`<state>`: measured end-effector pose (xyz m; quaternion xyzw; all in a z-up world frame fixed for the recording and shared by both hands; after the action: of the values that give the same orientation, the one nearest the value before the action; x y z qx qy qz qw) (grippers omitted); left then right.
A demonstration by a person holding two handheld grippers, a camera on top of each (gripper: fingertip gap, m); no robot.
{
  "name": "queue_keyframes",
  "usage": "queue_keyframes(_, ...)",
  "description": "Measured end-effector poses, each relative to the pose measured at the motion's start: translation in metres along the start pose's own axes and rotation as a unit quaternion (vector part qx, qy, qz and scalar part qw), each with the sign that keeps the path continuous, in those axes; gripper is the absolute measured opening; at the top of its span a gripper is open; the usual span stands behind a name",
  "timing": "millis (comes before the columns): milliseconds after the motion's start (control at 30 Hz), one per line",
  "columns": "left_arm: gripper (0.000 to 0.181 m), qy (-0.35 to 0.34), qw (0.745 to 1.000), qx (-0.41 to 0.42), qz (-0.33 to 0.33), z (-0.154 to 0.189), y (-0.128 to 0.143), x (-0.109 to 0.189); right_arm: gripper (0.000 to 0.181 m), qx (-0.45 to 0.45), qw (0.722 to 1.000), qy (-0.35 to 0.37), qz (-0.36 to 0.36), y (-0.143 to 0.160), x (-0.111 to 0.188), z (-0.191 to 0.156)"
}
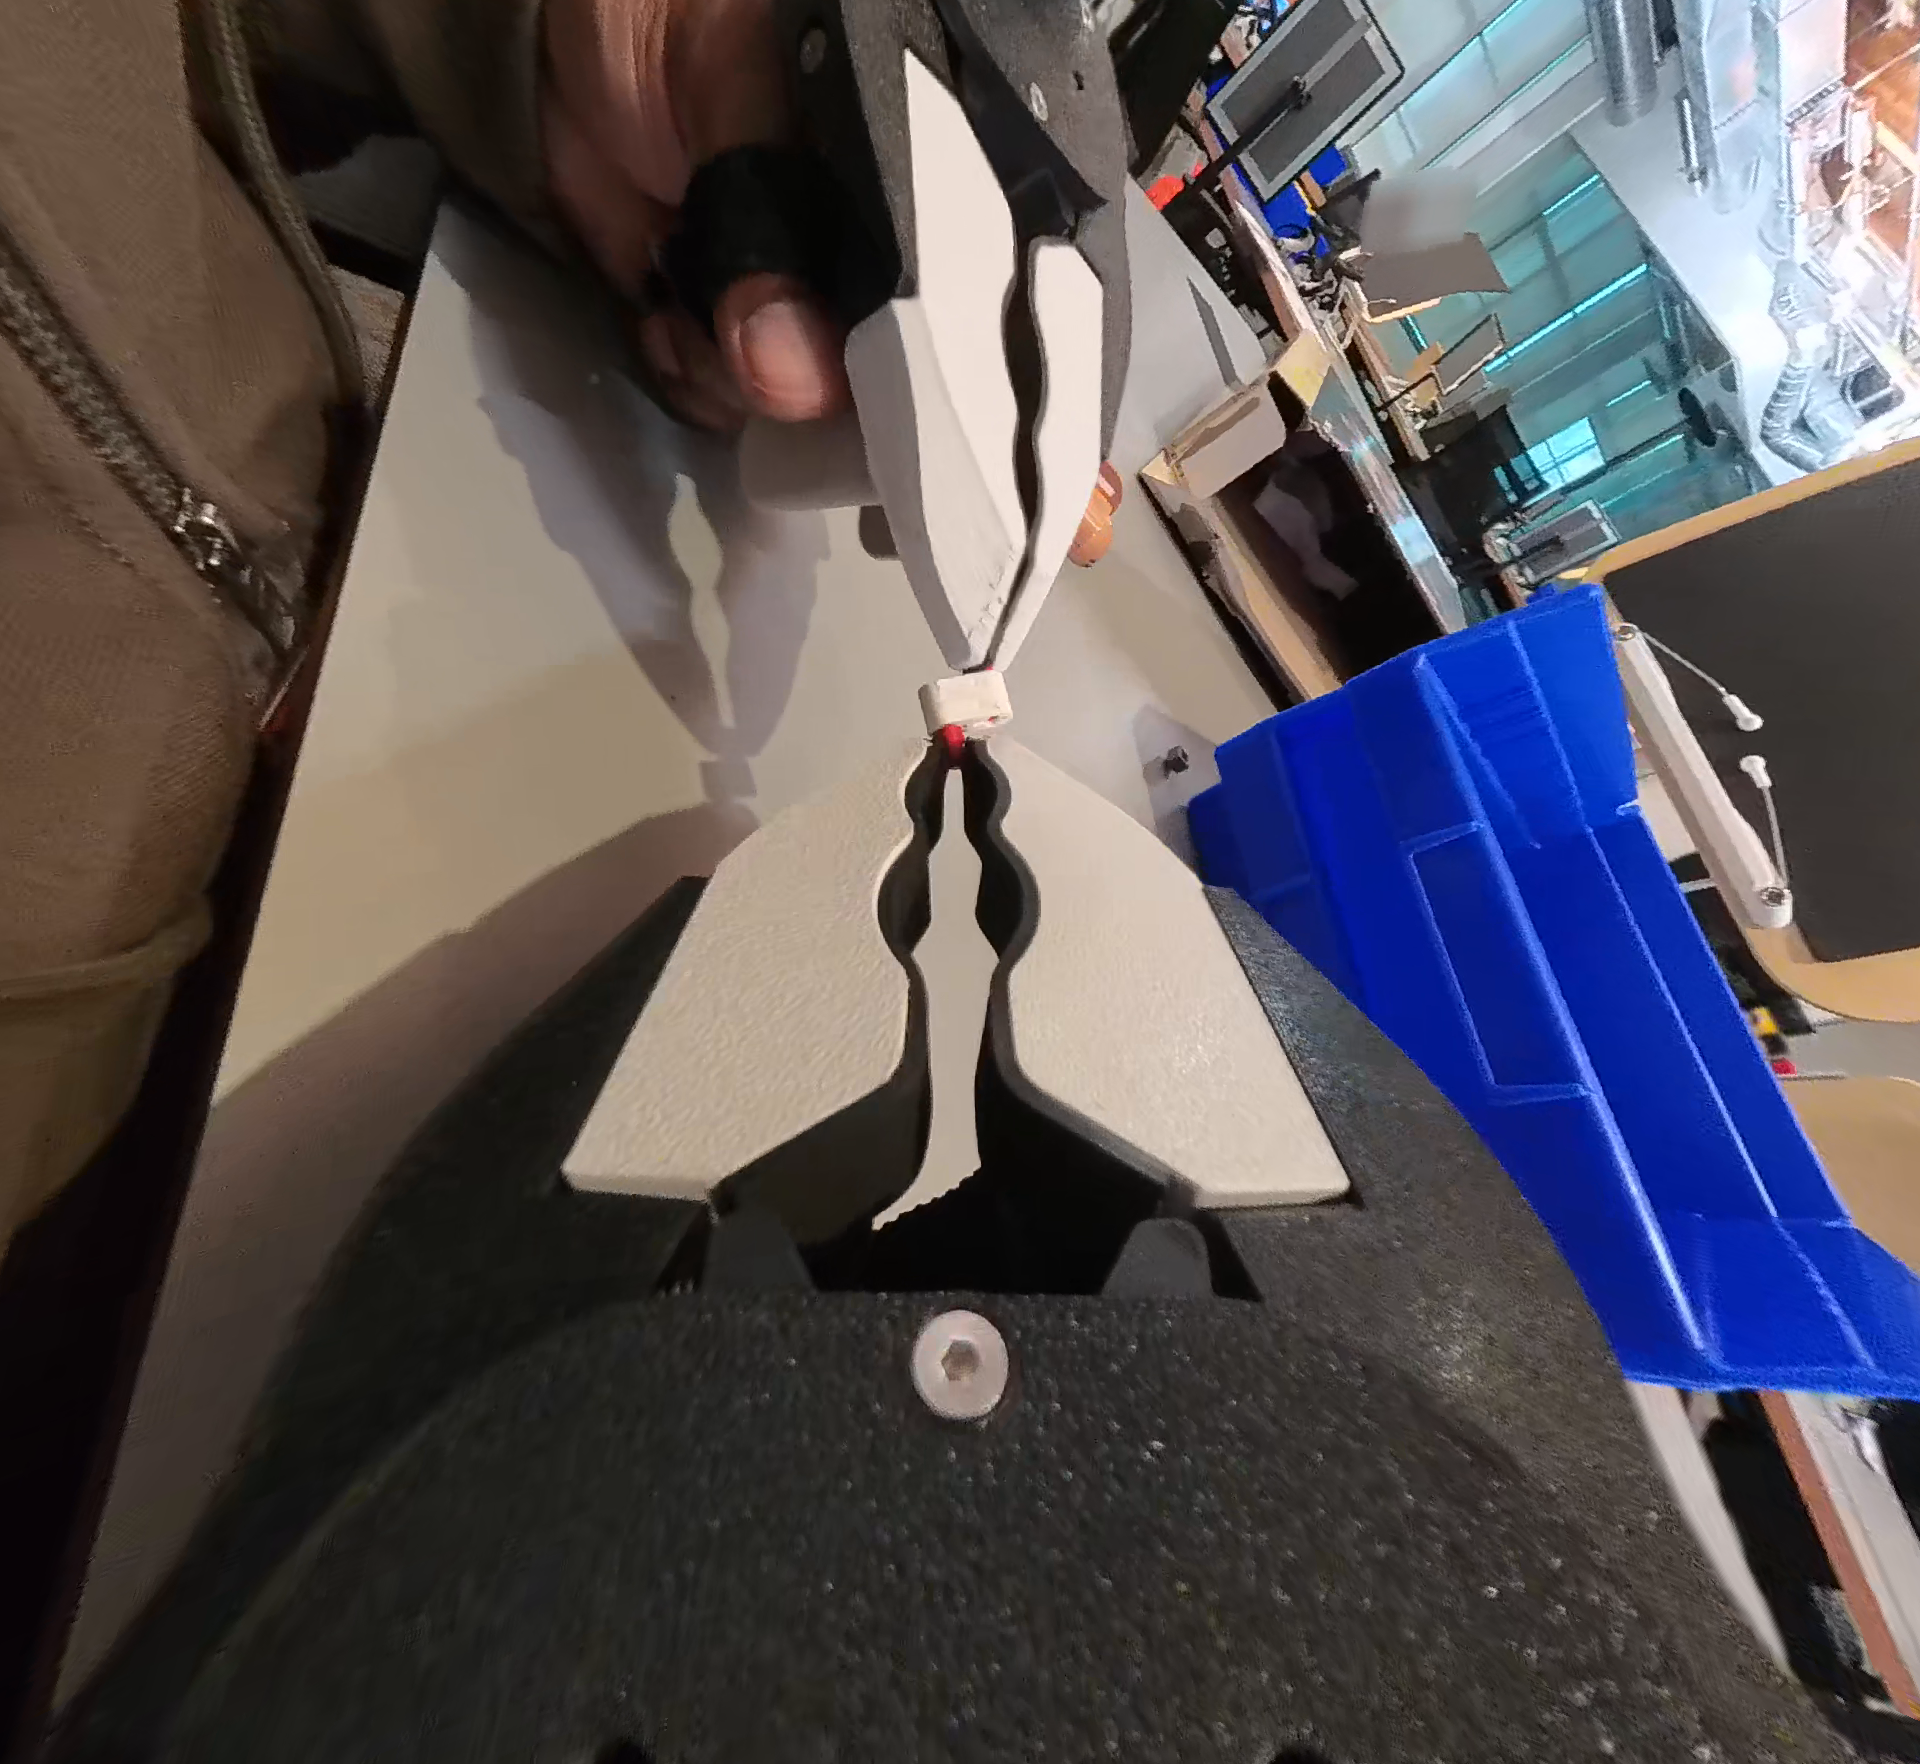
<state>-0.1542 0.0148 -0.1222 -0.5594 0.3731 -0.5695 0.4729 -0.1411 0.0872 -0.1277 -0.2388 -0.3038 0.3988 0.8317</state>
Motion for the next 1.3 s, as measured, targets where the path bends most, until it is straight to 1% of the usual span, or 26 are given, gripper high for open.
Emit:
queue_keyframes(33,0.003,0.001,1.000,-0.010,0.001,0.001,0.000,0.000,0.004,-0.007,1.000,-0.004,0.004,0.000,0.000,0.000)
queue_keyframes(100,0.004,-0.001,0.998,-0.060,0.004,0.003,0.000,0.000,0.004,-0.025,0.999,-0.017,0.013,-0.001,0.002,0.000)
queue_keyframes(167,0.003,-0.015,0.993,-0.119,0.005,0.003,0.002,0.003,0.004,-0.042,0.999,-0.030,0.012,0.001,0.002,0.000)
queue_keyframes(233,0.000,-0.037,0.987,-0.153,0.017,0.000,0.002,0.010,0.004,-0.062,0.997,-0.034,0.011,0.004,0.003,0.002)
queue_keyframes(333,0.015,-0.066,0.981,-0.175,0.046,-0.003,-0.001,0.018,0.004,-0.085,0.995,-0.047,0.031,0.000,0.005,0.004)
queue_keyframes(433,0.024,-0.070,0.978,-0.194,0.041,0.002,0.000,0.014,0.004,-0.072,0.996,-0.038,0.033,-0.003,0.003,0.003)
queue_keyframes(500,0.023,-0.061,0.984,-0.163,0.048,0.005,-0.002,0.011,0.004,-0.051,0.998,-0.023,0.034,-0.006,0.002,0.002)
queue_keyframes(533,0.023,-0.062,0.988,-0.135,0.051,0.004,-0.004,0.011,0.004,-0.034,0.999,-0.009,0.032,-0.008,0.001,0.002)
queue_keyframes(600,0.022,-0.041,0.996,-0.046,0.062,0.004,-0.009,0.010,0.004,0.002,0.999,0.023,0.027,-0.011,0.000,0.004)
queue_keyframes(667,0.022,0.005,0.996,0.040,0.085,0.009,-0.013,0.009,0.004,0.045,0.997,0.059,0.021,-0.014,0.000,0.004)
queue_keyframes(700,0.020,0.014,0.994,0.061,0.087,0.010,-0.013,0.008,0.004,0.067,0.995,0.073,0.018,-0.016,0.000,0.004)
queue_keyframes(800,0.013,-0.007,0.996,0.040,0.085,0.013,-0.012,0.008,0.004,0.121,0.987,0.106,0.004,-0.019,0.000,0.001)
queue_keyframes(867,0.009,-0.018,0.996,0.021,0.084,0.016,-0.012,0.008,0.004,0.146,0.982,0.116,0.008,-0.023,0.001,-0.001)
queue_keyframes(1000,0.008,-0.023,0.995,-0.019,0.096,0.024,-0.013,0.010,0.004,0.176,0.976,0.129,0.022,-0.028,0.005,-0.005)
queue_keyframes(1133,0.007,-0.024,0.993,-0.028,0.110,0.026,-0.014,0.013,0.005,0.172,0.974,0.138,0.044,-0.031,0.006,-0.004)
queue_keyframes(1300,0.007,0.002,0.992,0.003,0.123,0.023,-0.016,0.015,0.017,0.156,0.973,0.157,0.062,-0.033,0.009,0.003)
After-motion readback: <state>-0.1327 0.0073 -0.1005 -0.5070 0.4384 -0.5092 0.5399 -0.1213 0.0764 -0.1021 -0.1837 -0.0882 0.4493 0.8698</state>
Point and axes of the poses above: each gripper's, where its closed fingertips meet, x back along the fingers, y out of its underside, z = x × y across the jaws, the point moved 4 cm from there along x, back along the fingers, and after that the axes turned 1 degree about x, right-handed, at the moved point
